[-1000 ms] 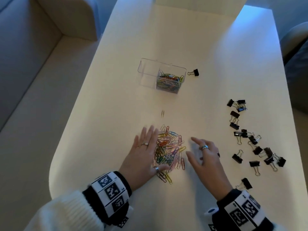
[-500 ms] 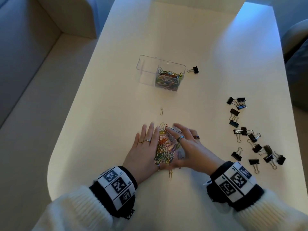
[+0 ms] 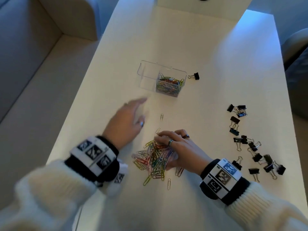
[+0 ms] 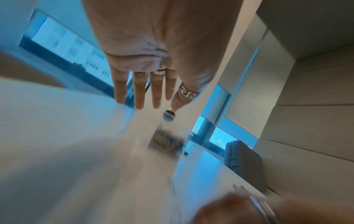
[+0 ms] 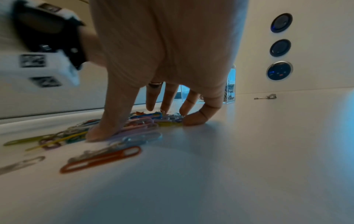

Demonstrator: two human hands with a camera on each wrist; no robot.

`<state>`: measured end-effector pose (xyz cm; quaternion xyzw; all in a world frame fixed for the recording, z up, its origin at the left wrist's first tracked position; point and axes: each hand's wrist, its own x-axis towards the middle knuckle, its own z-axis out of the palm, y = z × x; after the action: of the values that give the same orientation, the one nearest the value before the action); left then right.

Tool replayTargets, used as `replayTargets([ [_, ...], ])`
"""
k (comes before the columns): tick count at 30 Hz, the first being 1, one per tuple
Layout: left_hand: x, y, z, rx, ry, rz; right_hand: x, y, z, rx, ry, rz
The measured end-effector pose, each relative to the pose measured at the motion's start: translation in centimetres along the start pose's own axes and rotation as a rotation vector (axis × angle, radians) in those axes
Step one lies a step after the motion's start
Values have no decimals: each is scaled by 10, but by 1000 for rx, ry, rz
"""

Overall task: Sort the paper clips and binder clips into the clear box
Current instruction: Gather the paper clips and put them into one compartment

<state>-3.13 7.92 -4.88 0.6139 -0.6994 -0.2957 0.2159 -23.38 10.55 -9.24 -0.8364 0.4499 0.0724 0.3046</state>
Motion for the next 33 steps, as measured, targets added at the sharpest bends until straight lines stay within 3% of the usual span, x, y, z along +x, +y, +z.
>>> replayTargets([
  [3, 49, 13, -30, 141, 160, 136, 4, 1, -3, -55, -48, -35],
  [5, 81, 21, -43, 265, 152, 184, 7, 1, -4, -87, -79, -55],
  [10, 143, 27, -46, 531, -192, 126, 11, 3, -8, -39, -37, -72],
  [13, 157, 17, -33, 557, -309, 111, 11, 6, -8, 13, 2, -81],
  [20, 149, 3, -28, 361, -296, 143, 12, 14, -8, 112, 51, -76],
  [30, 109, -21, -30, 212, -214, 82, 11, 22, -10, 312, 47, 4],
  [33, 96, -25, -31, 180, -206, 60, 11, 20, -20, 375, 115, 8],
])
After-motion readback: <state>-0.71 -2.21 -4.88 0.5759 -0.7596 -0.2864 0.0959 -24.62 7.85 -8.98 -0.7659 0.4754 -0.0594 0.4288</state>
